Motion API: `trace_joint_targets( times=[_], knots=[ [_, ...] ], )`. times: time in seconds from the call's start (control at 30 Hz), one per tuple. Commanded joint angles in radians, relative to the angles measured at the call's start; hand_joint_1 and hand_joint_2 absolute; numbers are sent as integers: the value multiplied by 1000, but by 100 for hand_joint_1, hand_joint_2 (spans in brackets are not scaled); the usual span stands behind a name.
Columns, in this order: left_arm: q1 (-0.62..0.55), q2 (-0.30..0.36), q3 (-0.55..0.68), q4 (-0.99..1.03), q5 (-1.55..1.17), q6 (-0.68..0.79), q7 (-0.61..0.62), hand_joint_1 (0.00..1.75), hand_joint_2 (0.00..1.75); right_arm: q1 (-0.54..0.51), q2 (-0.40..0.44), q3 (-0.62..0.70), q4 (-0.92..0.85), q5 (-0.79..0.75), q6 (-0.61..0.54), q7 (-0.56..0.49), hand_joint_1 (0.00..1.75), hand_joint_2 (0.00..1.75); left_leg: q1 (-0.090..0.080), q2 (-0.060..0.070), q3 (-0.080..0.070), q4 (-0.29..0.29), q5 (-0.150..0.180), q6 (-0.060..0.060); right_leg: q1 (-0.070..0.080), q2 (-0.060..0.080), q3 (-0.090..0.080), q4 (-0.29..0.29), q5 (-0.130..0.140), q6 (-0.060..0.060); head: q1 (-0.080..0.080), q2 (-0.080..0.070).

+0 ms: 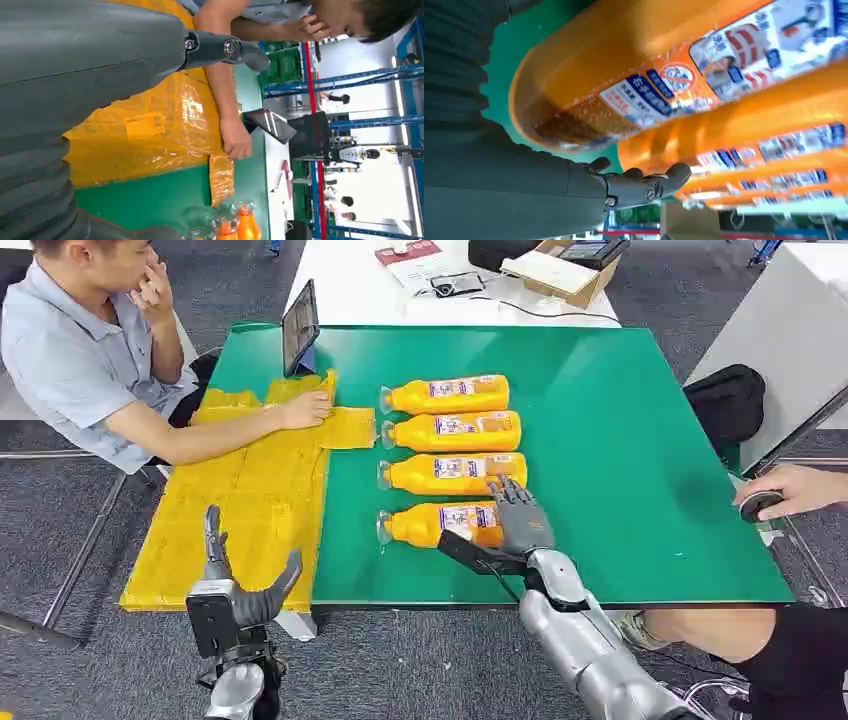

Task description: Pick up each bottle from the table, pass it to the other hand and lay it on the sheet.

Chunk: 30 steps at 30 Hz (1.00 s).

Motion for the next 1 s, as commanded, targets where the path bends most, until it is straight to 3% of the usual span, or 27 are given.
trace_joint_targets(
  times=[0.03, 0.1, 0.17, 0.2, 0.23, 0.7, 1.0],
  knots=[
    [-28, 20, 9, 75, -2, -5, 2, 0, 175, -80, 24, -38, 227, -72, 71, -70, 0, 175, 0, 1, 4, -1, -1, -1, 0, 1, 4, -1, -1, -2, 0, 0],
    [-33, 22, 7, 83, -2, -4, -1, 0, 175, -82, 27, -39, 250, -83, 80, -83, 0, 175, 1, 1, 5, -1, -2, -1, 1, 1, 5, -1, -1, -2, 0, 0],
    [-35, 23, 5, 85, -2, -5, -2, 0, 175, -82, 27, -37, 263, -86, 88, -92, 37, 175, 1, 1, 7, -1, -2, -2, 1, 1, 6, -1, -2, -3, 0, 0],
    [-36, 23, 5, 86, -2, -5, -2, 0, 175, -80, 28, -36, 264, -86, 89, -93, 145, 175, 1, 0, 5, -1, -1, -1, 1, 0, 5, -1, -1, -2, 0, 0],
    [-38, 25, 4, 89, -2, -4, -4, 0, 175, -86, 28, -36, 279, -93, 99, -104, 173, 175, 0, 0, 4, -1, -1, -1, 0, 0, 4, -1, -1, -1, 0, 0],
    [-46, 30, -2, 100, 18, -4, -22, 0, 175, -34, 41, -24, 265, -185, 143, -229, 175, 175, 2, 0, 14, -2, -1, -2, 2, 0, 12, -3, -1, -3, 0, 0],
    [-38, 34, -3, 81, 29, -4, -24, 0, 175, 50, 68, -81, 206, -369, 218, -325, 175, 175, 3, 3, 20, -2, -2, -3, 3, 2, 17, -3, -1, -3, 0, 0]
  ],
)
